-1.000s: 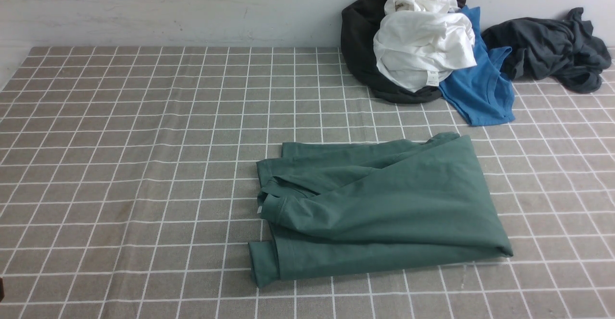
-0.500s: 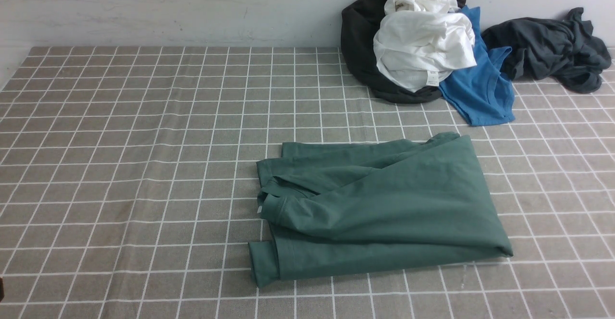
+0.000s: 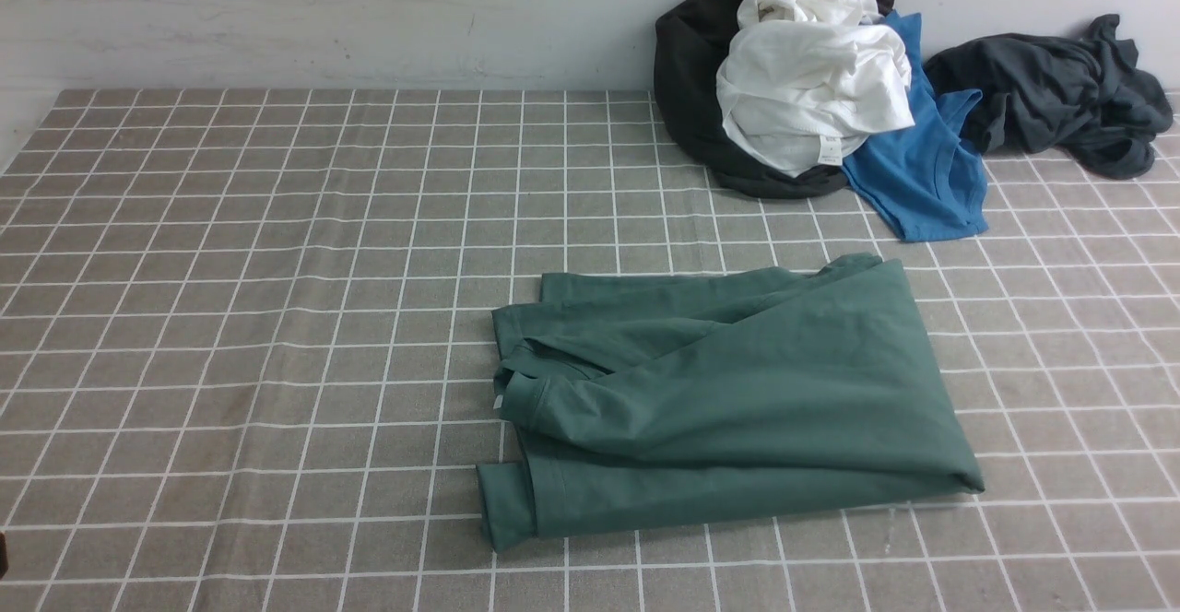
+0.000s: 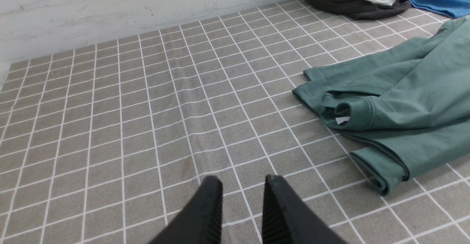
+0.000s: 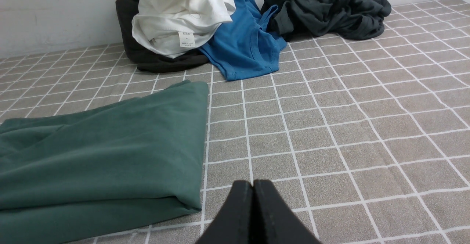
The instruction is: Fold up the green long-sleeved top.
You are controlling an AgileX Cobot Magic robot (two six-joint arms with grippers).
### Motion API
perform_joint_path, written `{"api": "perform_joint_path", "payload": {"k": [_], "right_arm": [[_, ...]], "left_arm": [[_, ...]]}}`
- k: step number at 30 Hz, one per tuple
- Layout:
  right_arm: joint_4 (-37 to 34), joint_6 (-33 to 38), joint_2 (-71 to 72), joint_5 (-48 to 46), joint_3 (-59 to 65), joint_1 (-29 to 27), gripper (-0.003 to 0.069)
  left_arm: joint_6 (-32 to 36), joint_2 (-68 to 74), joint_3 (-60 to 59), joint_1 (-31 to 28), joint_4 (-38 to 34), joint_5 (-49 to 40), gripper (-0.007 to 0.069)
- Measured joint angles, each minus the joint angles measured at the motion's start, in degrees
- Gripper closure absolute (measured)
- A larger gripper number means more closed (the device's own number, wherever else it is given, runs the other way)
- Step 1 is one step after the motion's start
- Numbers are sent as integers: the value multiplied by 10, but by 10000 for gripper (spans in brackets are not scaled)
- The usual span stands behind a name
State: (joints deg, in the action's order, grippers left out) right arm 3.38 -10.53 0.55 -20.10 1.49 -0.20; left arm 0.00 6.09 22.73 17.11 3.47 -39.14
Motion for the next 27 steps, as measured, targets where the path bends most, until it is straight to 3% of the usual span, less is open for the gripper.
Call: {"api": "perform_joint_path", "payload": {"k": [9, 13, 20, 27], "right_arm": [[0, 0, 0, 0, 0, 0, 673], [0, 0, 0, 0, 0, 0, 673], [0, 0, 0, 0, 0, 0, 673], [0, 0, 0, 0, 0, 0, 673]], "left_arm": [[0, 0, -1, 0, 4, 3, 474], [0, -1, -25, -16, 5, 52, 477], [7, -23, -158, -136, -40, 272, 610], [23, -61, -243, -191, -51, 296, 629]]}}
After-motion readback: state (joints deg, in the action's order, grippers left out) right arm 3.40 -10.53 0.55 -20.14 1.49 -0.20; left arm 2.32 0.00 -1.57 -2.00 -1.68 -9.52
